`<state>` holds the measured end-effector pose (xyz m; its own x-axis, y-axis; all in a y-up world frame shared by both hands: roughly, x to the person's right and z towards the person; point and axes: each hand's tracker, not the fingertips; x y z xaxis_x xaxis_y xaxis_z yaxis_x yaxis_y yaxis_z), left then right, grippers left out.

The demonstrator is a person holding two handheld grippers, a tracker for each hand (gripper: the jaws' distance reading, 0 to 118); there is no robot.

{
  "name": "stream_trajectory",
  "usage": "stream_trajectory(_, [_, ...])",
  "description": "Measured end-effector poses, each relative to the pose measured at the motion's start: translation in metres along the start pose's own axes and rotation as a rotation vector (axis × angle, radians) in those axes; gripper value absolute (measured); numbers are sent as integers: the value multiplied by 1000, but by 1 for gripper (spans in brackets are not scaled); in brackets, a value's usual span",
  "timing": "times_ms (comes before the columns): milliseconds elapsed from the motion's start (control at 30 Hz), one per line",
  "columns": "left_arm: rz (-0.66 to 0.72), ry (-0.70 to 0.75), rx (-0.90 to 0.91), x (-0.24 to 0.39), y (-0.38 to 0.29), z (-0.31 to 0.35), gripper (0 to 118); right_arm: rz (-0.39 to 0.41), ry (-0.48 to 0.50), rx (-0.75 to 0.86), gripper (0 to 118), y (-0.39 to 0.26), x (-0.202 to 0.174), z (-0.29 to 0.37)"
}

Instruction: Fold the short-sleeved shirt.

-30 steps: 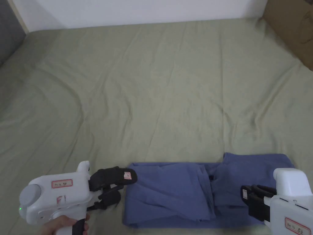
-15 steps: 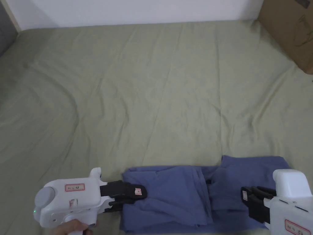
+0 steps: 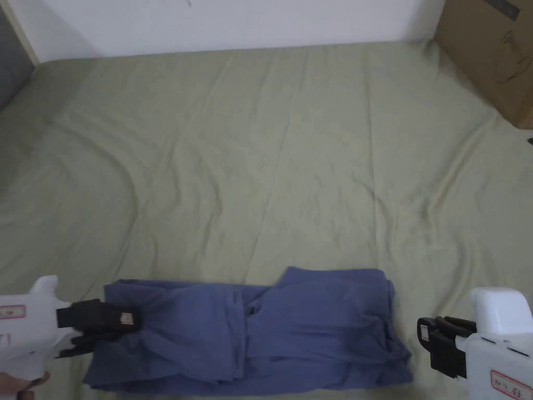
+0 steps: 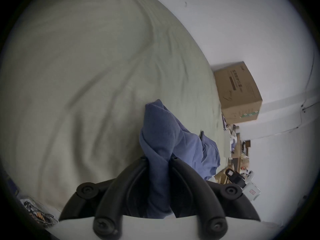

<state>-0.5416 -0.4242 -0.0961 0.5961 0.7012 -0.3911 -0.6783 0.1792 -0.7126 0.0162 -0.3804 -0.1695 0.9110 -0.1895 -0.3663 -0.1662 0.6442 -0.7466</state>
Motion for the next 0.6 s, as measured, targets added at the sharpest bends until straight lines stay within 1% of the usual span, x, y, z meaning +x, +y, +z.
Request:
stream_trajectory(67, [-1,6,19,4,0,14,11,-10,6,-2,0,-2,1,-1])
stream_trajectory(200, [-56,69,25,28,-4,22,11,-18,9,1,0,-5,5,1])
stream_trajectory(300, [-76,138,19,58,-10,22,11,-20,2,15,0,-5,10,7])
stream_trajectory(367, [-128,170,23,81,-14,22,11,-24,-4,28,0,-5,15,12])
stream_trajectory(433, [-118,157,51,105,-23,23,11,-38,-7,43,0,-5,22,18])
stream_trajectory(533, [-117,122,50,134,-30,18,11,-100,31,81,0,-3,32,27])
stream_trajectory(600, [-163,85,29,157,-36,9,11,-94,27,92,0,-2,37,31])
